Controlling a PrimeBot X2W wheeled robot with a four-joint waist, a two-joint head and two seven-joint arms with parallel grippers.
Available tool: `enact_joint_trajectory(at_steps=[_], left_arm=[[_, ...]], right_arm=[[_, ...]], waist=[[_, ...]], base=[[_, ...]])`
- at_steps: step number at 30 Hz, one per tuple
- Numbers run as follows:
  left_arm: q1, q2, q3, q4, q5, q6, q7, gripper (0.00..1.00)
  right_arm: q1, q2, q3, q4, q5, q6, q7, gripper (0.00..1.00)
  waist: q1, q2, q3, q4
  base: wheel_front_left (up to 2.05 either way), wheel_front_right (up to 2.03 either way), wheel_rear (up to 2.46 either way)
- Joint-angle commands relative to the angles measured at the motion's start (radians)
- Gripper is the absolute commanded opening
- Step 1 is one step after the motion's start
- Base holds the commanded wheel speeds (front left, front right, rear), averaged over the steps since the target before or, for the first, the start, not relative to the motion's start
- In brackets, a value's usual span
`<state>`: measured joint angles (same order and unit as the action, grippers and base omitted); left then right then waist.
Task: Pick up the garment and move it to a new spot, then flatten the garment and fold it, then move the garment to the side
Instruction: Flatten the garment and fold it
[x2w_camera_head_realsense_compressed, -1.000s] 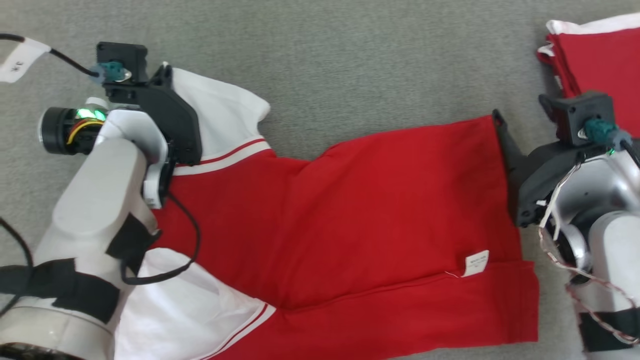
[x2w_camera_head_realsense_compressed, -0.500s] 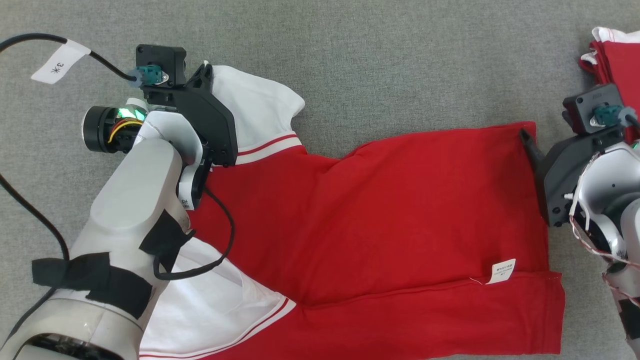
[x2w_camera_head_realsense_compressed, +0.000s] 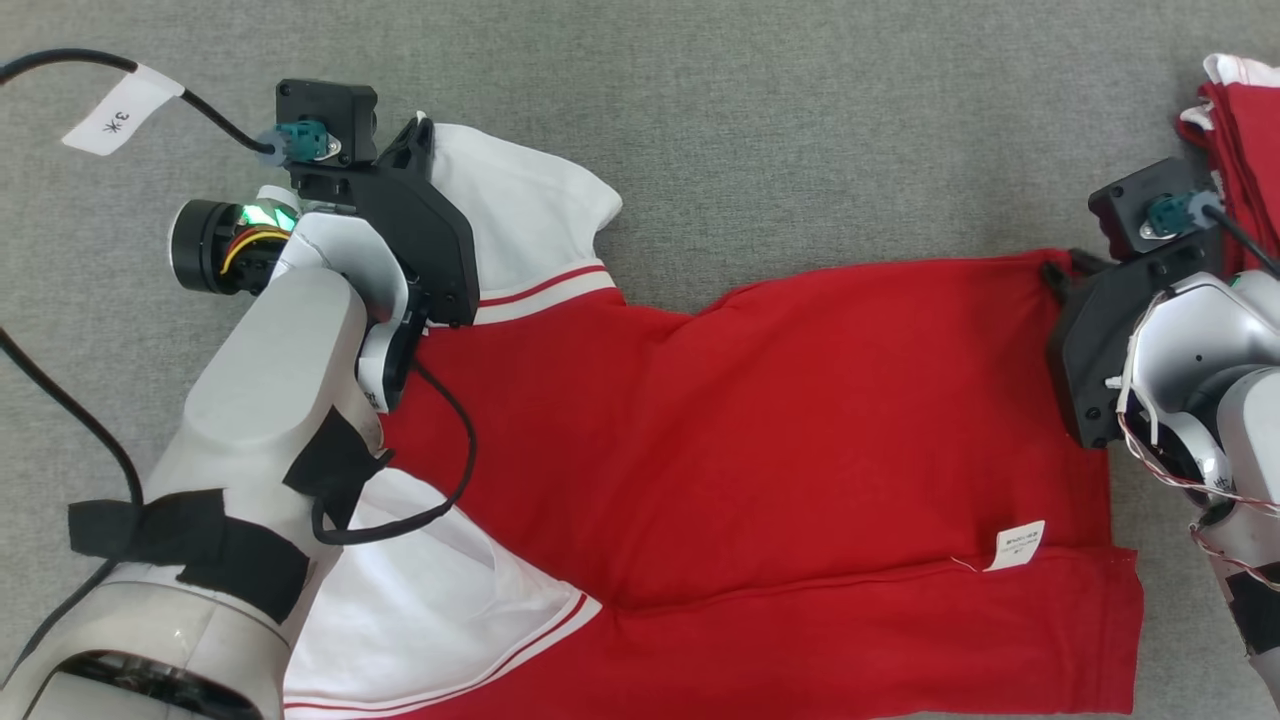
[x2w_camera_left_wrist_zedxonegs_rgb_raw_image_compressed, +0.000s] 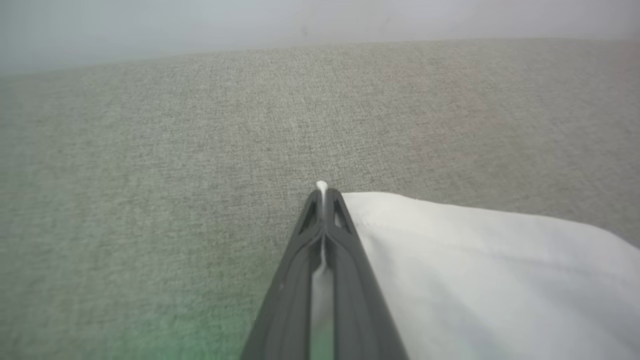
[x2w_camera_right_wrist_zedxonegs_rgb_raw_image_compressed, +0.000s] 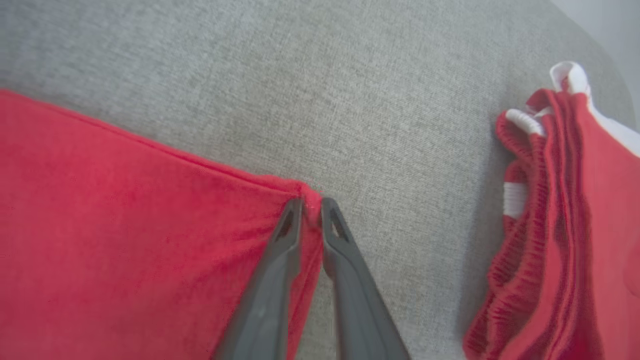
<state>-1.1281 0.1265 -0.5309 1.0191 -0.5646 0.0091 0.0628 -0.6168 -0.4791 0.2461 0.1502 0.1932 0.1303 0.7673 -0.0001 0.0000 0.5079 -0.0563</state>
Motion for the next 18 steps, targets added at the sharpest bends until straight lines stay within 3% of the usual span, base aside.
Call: enact_joint_trajectory(at_steps=[1, 18], left_arm=[[0.016, 0.009, -0.002, 0.026, -0.011, 0.005, -0.002, 0.00], [0.047, 0.013, 0.026, -0.014, -0.010, 0.026, -0.290, 0.00]], right_arm=[[0.007, -0.012, 0.011, 0.031, 0.007, 0.000, 0.018, 0.00], [0.045, 0.083, -0.103, 0.076, -0.084, 0.000, -0.225, 0.00]], waist=[[0.0001, 0.0000, -0.003, 0.006], [0.0001, 0.0000, -0.091, 0.035]], base=[[0.00, 0.00, 0.00], [0.00, 0.00, 0.00]])
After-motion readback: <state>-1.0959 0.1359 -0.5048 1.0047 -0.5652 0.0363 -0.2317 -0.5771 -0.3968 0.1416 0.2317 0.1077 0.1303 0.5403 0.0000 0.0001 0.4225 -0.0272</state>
